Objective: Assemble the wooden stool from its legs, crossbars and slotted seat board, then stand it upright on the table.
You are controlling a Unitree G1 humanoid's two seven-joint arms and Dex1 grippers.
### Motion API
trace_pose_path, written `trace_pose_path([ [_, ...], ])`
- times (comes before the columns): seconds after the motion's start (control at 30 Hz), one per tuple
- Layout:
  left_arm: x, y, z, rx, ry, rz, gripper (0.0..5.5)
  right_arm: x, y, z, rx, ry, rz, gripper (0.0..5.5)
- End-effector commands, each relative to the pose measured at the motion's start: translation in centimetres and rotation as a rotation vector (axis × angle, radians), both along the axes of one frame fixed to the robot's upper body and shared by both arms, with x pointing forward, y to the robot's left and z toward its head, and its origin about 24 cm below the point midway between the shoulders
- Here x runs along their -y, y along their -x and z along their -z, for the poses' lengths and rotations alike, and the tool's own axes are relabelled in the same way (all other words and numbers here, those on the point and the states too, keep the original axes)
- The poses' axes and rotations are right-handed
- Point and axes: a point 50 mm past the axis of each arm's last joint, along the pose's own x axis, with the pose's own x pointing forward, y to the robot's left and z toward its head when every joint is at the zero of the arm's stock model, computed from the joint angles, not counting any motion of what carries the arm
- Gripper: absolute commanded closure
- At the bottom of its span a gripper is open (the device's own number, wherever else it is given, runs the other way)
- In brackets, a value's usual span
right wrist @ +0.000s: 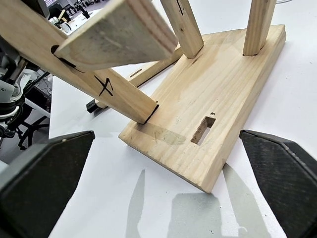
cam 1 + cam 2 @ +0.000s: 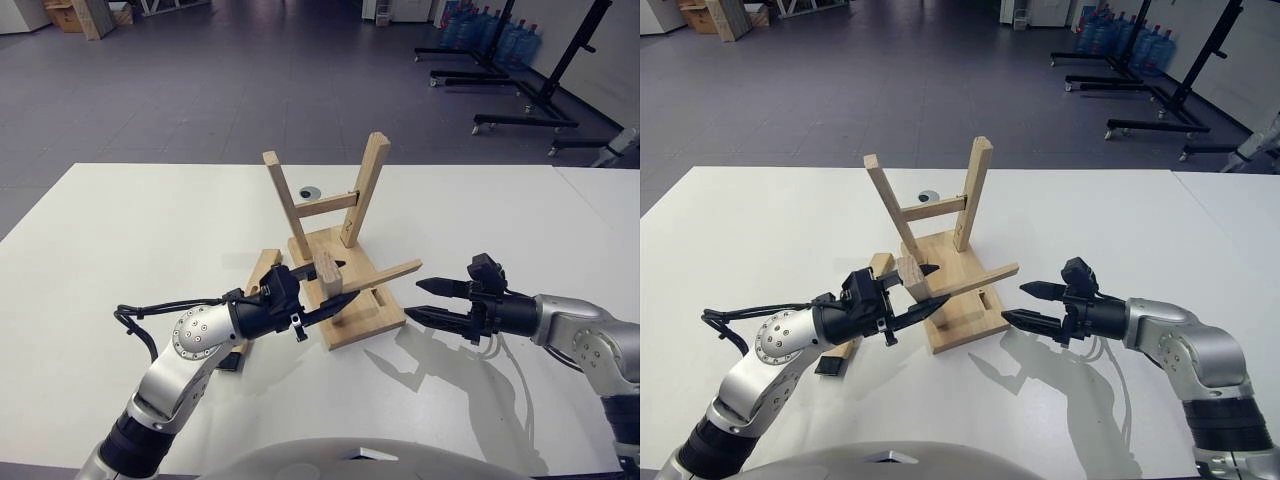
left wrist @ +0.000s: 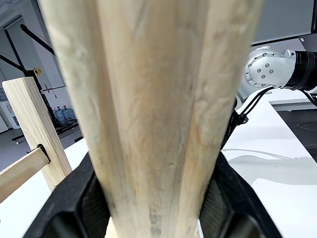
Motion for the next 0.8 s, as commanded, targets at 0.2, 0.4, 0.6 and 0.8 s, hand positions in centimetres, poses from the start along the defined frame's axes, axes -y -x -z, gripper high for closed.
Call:
trace_pose_path([
  [0.2,-1.8,0.4,5.3,-0.189,-0.242,-0.067,3.00,-0.1,-0.1,-0.1,0.008,0.003,0.007,0.10],
  [0.4,-1.9,-0.1,5.3,-0.184,-0.251,-0.086,1.97,-0.3,-0.2,-0.1,0.010,-0.003,0.009,0.10],
  [0.6,-2.7,-0.9,4.2,-0.143,-0.240,-0.141,0.93,-0.3,-0.2,0.0,0.009,-0.006,0.014,0.10],
  [0.8,-6.7,-1.2,3.7,-0.240,-0.321,-0.421,0.39,0.1,0.7,0.4,-0.002,-0.010,0.051,0.10],
])
